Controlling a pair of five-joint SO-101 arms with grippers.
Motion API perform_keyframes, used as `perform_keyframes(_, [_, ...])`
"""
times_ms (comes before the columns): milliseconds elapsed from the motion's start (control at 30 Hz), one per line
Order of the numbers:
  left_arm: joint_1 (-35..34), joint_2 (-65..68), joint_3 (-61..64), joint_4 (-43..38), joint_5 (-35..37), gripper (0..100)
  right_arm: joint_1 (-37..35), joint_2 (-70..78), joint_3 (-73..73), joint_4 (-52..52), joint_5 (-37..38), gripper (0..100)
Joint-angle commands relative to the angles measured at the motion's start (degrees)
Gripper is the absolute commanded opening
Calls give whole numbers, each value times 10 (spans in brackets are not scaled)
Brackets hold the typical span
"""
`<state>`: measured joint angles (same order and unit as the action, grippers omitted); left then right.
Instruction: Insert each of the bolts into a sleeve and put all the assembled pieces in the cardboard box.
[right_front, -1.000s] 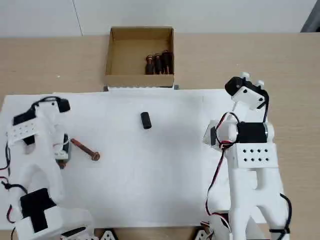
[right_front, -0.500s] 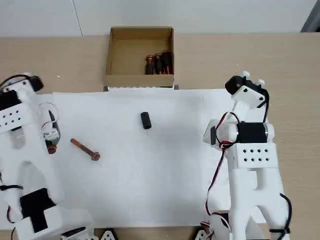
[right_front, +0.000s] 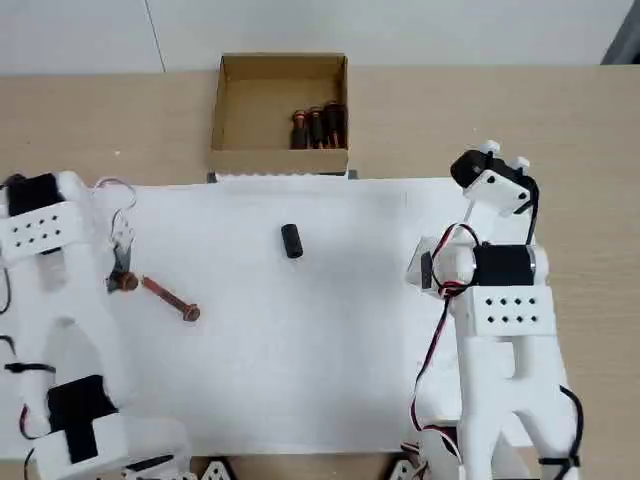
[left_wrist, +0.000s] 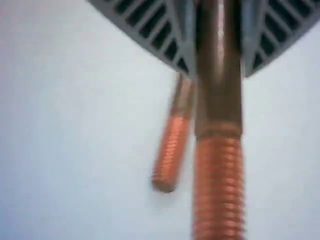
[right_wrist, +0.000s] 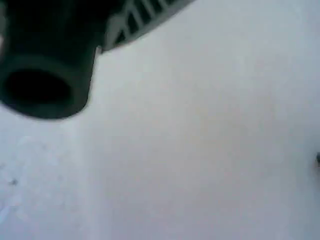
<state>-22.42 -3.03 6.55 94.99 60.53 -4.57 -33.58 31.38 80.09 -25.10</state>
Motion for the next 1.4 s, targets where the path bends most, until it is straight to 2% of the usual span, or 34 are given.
perform_keyframes(0, [15, -5, -25, -40, 130, 7, 0, -18, -4, -11, 1, 3])
perform_keyframes(167, [32, -5, -25, -104, 197, 7, 3, -17, -4, -10, 1, 3])
perform_keyframes(533, [72, 6, -22, -222, 210, 8, 0, -16, -4, -11, 1, 3])
perform_keyframes(733, [76, 71, -25, -229, 211, 8, 0, -15, -4, -31, 1, 3])
perform_keyframes(933, [77, 78, -26, -230, 211, 9, 0, -15, -4, -39, 4, 3])
perform_keyframes(1167, [78, 79, -24, -230, 208, 151, 0, -15, -4, -39, 4, 3])
perform_keyframes(1367, [78, 77, -24, -227, 206, 167, 0, -15, -4, -38, 4, 3])
